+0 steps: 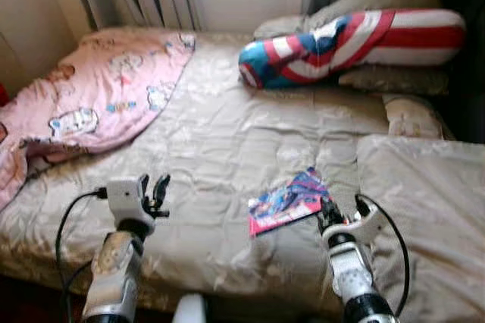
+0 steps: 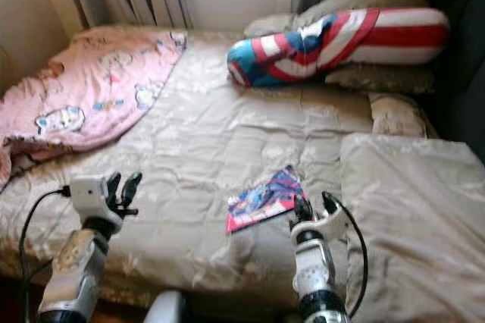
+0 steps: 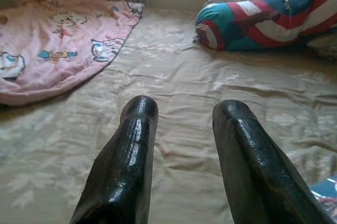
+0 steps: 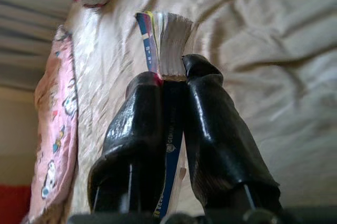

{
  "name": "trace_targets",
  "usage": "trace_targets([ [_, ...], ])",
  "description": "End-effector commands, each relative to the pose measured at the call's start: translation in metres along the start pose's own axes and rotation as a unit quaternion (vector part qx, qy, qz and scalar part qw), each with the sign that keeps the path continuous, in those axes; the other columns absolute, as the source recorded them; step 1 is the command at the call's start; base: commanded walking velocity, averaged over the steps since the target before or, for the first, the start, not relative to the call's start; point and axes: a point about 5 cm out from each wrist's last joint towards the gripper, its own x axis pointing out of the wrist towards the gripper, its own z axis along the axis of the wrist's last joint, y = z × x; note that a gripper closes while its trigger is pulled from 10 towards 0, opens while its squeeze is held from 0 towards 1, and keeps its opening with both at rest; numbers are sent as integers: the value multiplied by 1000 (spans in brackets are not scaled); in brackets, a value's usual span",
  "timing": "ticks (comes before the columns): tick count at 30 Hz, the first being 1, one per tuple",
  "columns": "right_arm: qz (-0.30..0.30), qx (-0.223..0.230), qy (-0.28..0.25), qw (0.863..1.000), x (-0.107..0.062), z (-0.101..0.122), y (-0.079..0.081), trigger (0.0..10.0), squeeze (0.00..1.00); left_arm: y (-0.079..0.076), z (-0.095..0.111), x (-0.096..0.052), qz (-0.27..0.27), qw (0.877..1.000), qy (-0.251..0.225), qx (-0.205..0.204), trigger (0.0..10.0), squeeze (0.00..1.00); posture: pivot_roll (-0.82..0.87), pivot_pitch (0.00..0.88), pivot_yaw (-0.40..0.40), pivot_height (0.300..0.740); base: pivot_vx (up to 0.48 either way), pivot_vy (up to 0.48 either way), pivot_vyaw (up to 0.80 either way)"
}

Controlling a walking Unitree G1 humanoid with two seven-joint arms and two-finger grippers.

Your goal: Clean up the room

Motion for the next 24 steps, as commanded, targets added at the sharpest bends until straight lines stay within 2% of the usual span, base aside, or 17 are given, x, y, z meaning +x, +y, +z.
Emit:
trace_targets([
  [1, 1, 30, -2, 1000, 4, -1, 5, 10000, 0, 6, 6, -4, -1, 1000, 0, 9, 10000, 0, 113, 102, 45, 657, 0, 0, 0],
  [6, 4, 74, -10, 997, 9, 4, 8, 10000, 0, 9, 12, -14, -4, 1000, 1, 20, 10000, 0, 156, 133, 72, 657, 0, 0, 0],
  [9, 10, 100, -35, 994, 15, 15, 15, 10000, 0, 10, 18, -21, -9, 1000, 2, 26, 10000, 0, 183, 157, 89, 657, 0, 0, 0],
  [15, 8, 106, -74, 992, 20, 35, 20, 10000, 0, 9, 26, -29, -13, 999, 8, 34, 10000, 0, 207, 178, 103, 657, 0, 0, 0],
  [18, -15, 105, -89, 990, 18, 42, 11, 10000, 0, 9, 29, -33, -14, 999, 11, 36, 10000, 0, 215, 191, 110, 657, 0, 0, 0],
  [20, -77, 79, -83, 990, 11, 42, -9, 10000, 0, 8, 30, -38, -16, 999, 16, 37, 10000, 0, 221, 203, 112, 657, 0, 0, 0],
  [21, -89, 69, -78, 991, 8, 40, -15, 10000, 0, 8, 29, -39, -17, 999, 20, 38, 10000, 0, 228, 211, 113, 657, 0, 0, 0],
  [22, -107, 68, -73, 989, 4, 37, -24, 10000, 0, 9, 29, -43, -17, 999, 25, 39, 10000, 0, 241, 221, 112, 657, 0, 0, 0],
  [24, -117, 79, -72, 987, 1, 35, -29, 10000, 0, 9, 29, -45, -16, 999, 27, 40, 10000, 0, 248, 230, 113, 657, 0, 0, 0],
])
